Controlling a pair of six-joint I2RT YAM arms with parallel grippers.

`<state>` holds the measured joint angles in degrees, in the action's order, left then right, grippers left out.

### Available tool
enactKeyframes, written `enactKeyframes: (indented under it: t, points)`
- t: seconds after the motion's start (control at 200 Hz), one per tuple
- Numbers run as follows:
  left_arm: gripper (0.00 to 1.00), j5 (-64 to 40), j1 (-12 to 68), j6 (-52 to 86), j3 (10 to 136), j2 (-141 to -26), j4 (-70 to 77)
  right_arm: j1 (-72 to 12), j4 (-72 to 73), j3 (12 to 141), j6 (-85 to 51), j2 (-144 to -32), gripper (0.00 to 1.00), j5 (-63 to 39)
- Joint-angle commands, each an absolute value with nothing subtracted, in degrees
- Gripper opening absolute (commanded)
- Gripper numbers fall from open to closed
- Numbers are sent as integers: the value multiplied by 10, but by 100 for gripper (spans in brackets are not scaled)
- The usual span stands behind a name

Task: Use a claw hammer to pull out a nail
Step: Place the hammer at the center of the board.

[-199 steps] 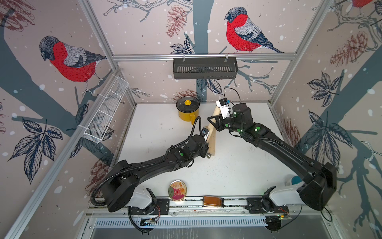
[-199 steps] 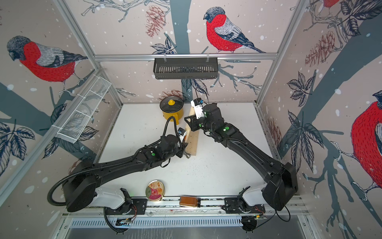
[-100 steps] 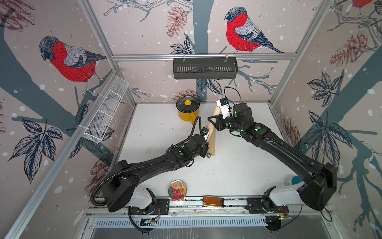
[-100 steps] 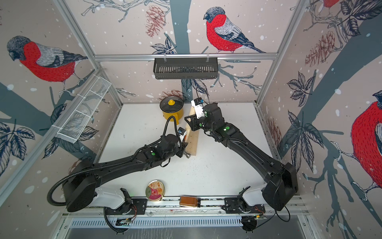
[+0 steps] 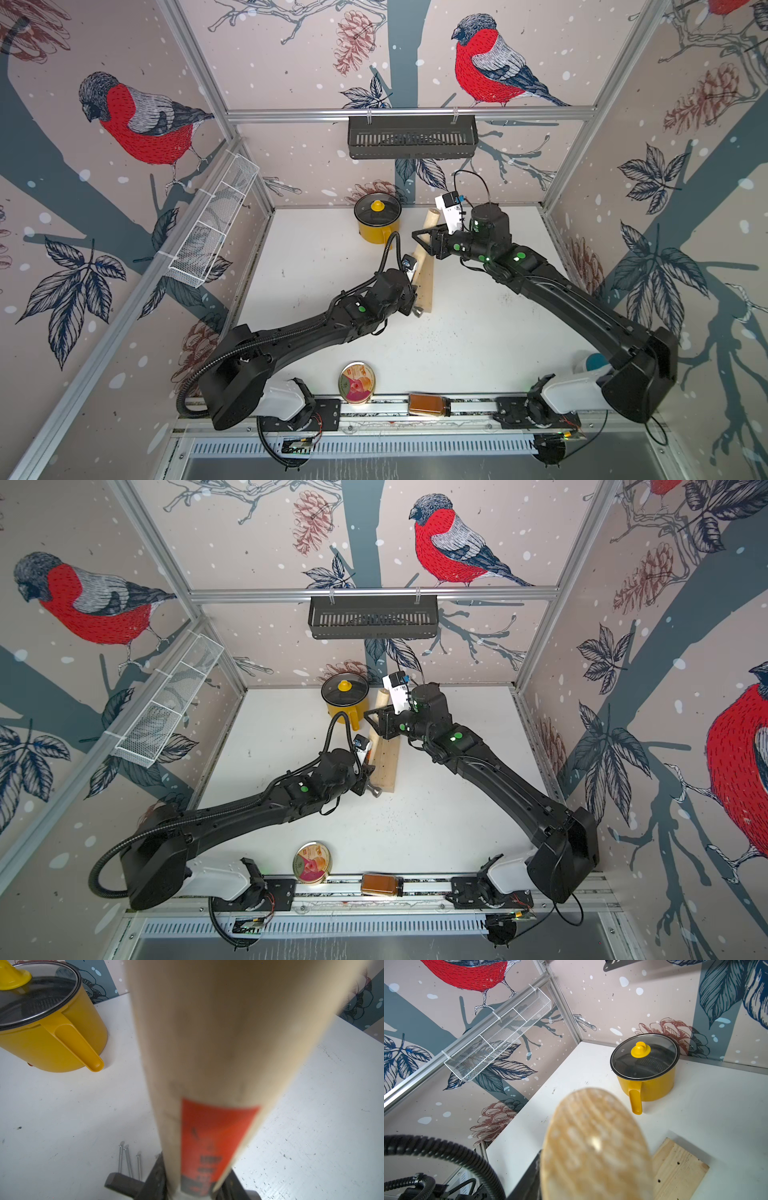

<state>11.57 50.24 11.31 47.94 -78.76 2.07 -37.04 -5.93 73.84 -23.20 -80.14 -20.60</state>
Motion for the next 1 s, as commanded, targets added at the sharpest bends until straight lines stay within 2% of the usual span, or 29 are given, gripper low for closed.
enactKeyframes:
  t: [0.0,0.2,0.545,0.995]
  points:
    - [0,117,499,123,478,-779,38,-369,-25,747,-240,-804,46,-229]
    - [0,131,480,141,470,-770,19,-352,-23,749,-247,-794,51,-226]
    - [0,171,417,191,454,-744,-50,-304,0,711,-265,-759,52,-243]
    - [0,184,377,228,420,-735,-103,-276,-2,676,-261,-730,52,-264]
